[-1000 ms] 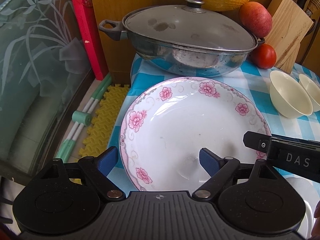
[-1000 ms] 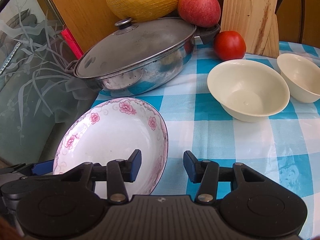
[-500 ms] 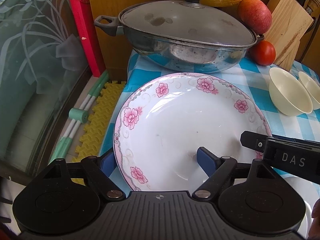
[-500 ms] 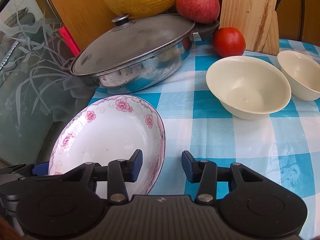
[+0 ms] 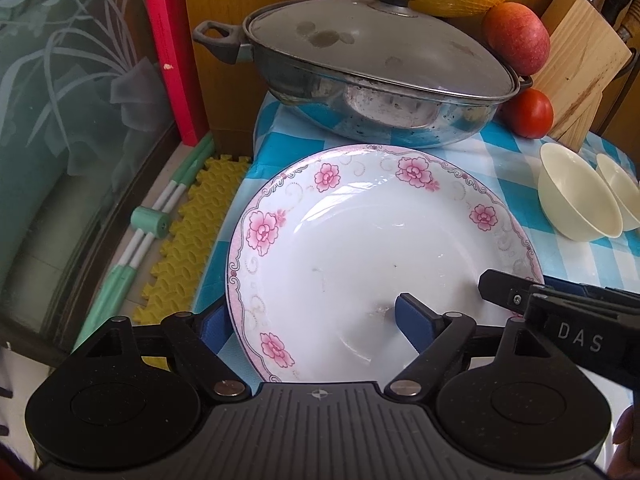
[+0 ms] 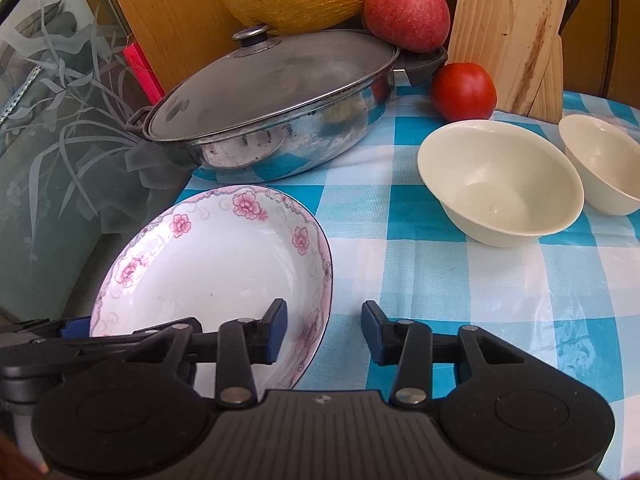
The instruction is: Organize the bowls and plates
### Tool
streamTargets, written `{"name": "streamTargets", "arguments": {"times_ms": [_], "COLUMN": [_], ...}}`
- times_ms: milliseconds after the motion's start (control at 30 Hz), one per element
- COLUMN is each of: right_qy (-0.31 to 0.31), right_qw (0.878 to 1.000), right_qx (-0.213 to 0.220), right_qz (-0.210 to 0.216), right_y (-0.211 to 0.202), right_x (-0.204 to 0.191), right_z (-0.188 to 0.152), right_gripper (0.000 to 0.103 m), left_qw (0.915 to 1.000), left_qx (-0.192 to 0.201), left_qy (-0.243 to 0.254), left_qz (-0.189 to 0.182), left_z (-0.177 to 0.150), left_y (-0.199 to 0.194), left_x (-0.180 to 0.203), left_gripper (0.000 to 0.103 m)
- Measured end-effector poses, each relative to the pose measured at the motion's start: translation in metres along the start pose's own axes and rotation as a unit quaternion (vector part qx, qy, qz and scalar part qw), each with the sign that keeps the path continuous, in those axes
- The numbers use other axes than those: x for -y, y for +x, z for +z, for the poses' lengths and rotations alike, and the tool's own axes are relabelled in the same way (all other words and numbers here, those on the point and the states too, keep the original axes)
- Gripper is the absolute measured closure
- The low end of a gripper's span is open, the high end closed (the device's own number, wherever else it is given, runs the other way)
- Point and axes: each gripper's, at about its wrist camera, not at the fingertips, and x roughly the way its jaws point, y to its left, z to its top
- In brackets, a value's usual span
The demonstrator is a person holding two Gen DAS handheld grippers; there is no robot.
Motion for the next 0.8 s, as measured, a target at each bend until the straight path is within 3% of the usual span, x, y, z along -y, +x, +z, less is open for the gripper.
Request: {"name": "streamTargets", "arguments": {"times_ms": [100,800], "right_qy": [0.007,0.015], "right_qw": [1.0,1.0], "right_qx": [-0.004,0.006], "right_qz": [0.02,0.011], "right_y": [0.0007,0.0001], "right_x": [0.0,0.0063], "right_z": [0.0014,0.0058], "right_gripper": [0.083,0.083], "left_qw": [1.0,0.9994], "left_qx": [-0.001,0.001], "left_qy": [0.006,0.029], "left_qz": [-0.002,-0.018], "left_z": [0.0021,0.0018], "left_y": [0.0015,0.0014], "left_x": [0.0018,0.0086], "left_gripper": [0.014,0.016]}}
